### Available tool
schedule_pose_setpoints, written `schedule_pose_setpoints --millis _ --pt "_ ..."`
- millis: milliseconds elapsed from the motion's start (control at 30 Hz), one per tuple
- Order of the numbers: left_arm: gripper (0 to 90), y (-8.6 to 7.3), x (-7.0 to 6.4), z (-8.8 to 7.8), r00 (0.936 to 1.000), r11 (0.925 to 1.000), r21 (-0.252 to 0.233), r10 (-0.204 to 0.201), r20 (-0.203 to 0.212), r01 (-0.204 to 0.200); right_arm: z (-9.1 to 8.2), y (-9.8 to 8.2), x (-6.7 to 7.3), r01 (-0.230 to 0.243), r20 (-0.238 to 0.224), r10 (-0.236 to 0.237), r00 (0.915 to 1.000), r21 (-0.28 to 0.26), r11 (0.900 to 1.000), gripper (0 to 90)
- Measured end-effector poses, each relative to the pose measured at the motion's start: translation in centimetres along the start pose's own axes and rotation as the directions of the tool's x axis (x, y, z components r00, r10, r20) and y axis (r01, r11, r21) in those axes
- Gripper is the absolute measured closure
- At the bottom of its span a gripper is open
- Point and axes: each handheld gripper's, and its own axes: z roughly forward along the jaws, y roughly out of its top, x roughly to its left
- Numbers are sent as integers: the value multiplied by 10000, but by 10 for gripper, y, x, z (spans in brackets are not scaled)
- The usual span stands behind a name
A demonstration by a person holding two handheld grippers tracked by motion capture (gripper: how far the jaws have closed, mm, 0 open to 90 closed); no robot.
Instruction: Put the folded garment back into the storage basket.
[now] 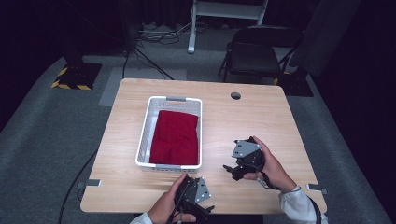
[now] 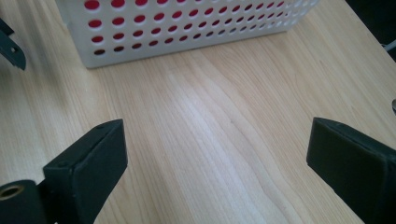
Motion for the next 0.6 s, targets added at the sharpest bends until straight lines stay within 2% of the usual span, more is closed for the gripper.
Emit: schedule_pose_setpoints --millis 367,600 --pt "54 -2 1 3 10000 10000 65 -22 81 22 -4 -20 3 -1 219 -4 9998 252 9997 50" --pt "54 -4 2 5 9997 10000 -9 0 236 0 -7 -36 4 -315 267 305 9992 366 9988 50"
